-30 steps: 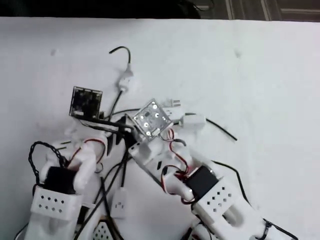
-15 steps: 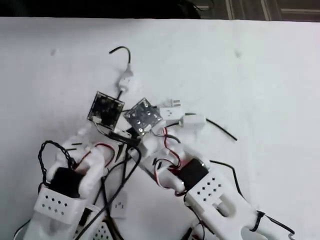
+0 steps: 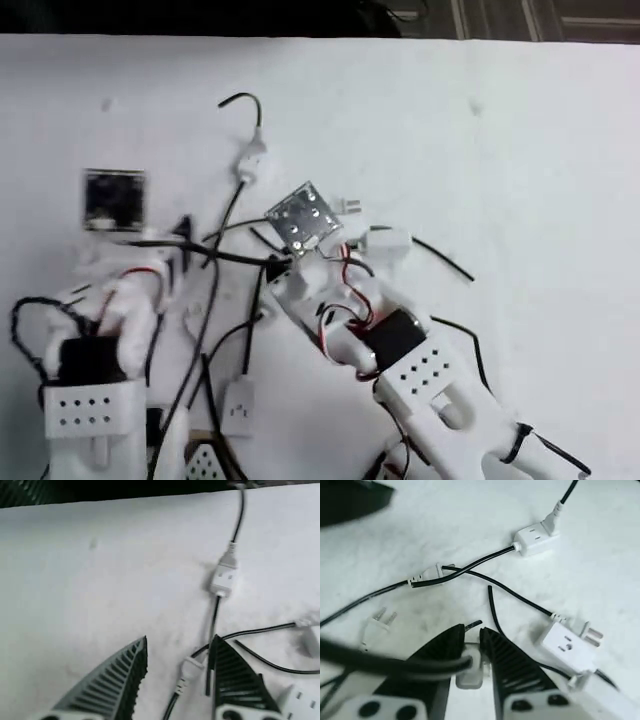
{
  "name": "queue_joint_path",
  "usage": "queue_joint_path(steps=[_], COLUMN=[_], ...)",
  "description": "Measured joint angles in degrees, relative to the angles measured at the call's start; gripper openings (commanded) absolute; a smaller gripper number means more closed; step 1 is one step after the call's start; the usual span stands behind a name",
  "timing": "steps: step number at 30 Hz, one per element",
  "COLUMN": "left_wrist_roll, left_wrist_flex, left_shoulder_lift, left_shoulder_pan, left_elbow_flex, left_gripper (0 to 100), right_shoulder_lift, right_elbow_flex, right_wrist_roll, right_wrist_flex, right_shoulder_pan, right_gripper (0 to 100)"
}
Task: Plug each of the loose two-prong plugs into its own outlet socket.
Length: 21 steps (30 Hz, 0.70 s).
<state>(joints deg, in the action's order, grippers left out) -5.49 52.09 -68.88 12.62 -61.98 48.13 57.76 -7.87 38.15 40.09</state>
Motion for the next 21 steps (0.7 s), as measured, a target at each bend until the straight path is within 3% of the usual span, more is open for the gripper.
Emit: queue_joint_path(steps=[6, 14, 21], left_wrist_roll=[-0.5, -0.6, -0.6], left_wrist_flex=[1.7, -0.5, -2.2], left_shoulder_lift=[0.0, 0.0, 0.0], left_shoulder_pan=[10.7, 11.9, 12.1], left_elbow_flex=[-5.7, -14.1, -15.3], left_gripper=[21, 21, 21], right_shoulder_lift=[-8.9, -24.7, -30.1], right_elbow_flex=[0.0, -4.7, -6.2], right_wrist_roll=[-6.3, -7.2, -7.3], right_wrist_flex=[-5.0, -8.9, -11.3], right_shoulder_pan=[-0.2, -0.2, -2.5], right_gripper=[1.7, 1.7, 1.7])
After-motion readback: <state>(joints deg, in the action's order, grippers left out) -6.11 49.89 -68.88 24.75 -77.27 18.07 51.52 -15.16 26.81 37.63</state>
